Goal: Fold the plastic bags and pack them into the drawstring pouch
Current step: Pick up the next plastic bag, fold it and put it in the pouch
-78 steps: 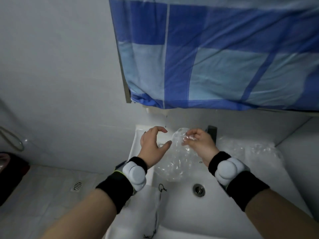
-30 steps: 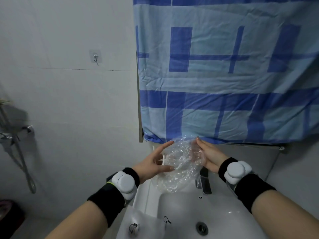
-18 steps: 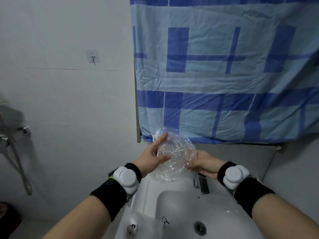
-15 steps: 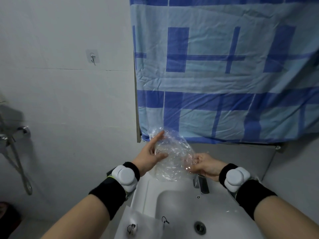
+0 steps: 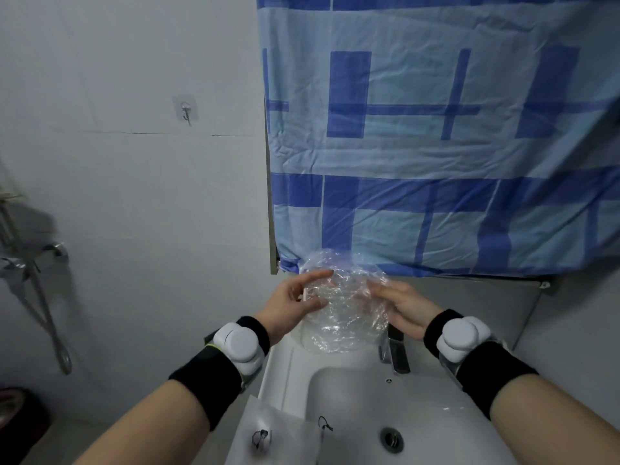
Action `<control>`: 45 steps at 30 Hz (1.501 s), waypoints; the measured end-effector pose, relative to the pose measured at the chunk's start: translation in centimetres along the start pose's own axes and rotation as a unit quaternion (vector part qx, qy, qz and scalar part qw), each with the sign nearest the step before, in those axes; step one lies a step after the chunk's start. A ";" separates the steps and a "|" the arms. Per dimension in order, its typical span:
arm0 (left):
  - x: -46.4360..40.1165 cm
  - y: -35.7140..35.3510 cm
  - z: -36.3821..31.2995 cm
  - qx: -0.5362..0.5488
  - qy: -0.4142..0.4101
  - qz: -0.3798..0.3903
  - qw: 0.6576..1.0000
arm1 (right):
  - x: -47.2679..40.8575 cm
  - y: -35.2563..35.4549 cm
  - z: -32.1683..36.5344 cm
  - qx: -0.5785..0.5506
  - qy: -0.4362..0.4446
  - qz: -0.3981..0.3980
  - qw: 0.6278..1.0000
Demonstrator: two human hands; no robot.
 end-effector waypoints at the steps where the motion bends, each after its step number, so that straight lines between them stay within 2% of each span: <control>1: -0.1 0.2 0.0 0.002 0.002 -0.004 1.000 | 0.1 -0.3 -0.2 0.023 -0.012 0.003 1.000; 5: -0.2 0.7 0.1 -0.002 0.004 -0.018 1.000 | 0.6 -0.6 0.0 0.087 -0.012 -0.024 0.996; 12: -0.4 0.6 0.5 -0.056 0.036 -0.025 0.997 | 1.6 0.2 2.7 0.066 0.076 -0.093 0.991; 18: -0.5 0.3 0.5 -0.113 0.040 0.013 0.993 | 2.4 0.0 4.6 0.058 0.121 -0.090 0.987; 22: -0.6 1.5 0.3 -0.150 0.033 -0.034 0.987 | 2.5 0.1 4.3 0.064 0.103 -0.087 0.989; 26: -0.6 1.8 1.0 -0.091 0.058 -0.059 0.992 | 2.1 -0.3 3.4 0.086 0.057 -0.051 0.993; 29: -0.4 2.2 0.9 -0.069 0.053 -0.073 0.994 | 1.8 -0.4 3.2 0.075 0.058 -0.034 0.995; 34: -0.5 2.4 0.8 -0.048 0.031 -0.084 0.995 | 1.7 -0.3 3.0 0.073 0.056 -0.038 0.995; 36: -0.5 2.0 0.8 -0.007 0.051 -0.084 0.995 | 1.5 -0.4 2.9 0.094 0.053 -0.040 0.993; 39: -0.3 1.0 1.0 0.085 0.105 -0.054 0.989 | 1.4 -0.4 2.9 0.141 0.048 -0.053 0.987; 41: -0.4 0.5 0.7 0.110 0.104 -0.026 0.988 | 1.5 -0.4 3.1 0.159 0.044 -0.063 0.984; 45: -0.6 -0.9 -0.2 0.059 0.071 0.051 0.994 | 1.3 -0.7 3.3 0.193 0.036 -0.069 0.978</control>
Point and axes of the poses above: each hand's wrist, its own x-axis away from the middle knuckle, its own y-axis out of the back of the hand, z = x × y, the point moved 10 cm from there along -x, towards the middle knuckle, and after that the axes turned 15 degrees about -y, right-handed, at the moved point
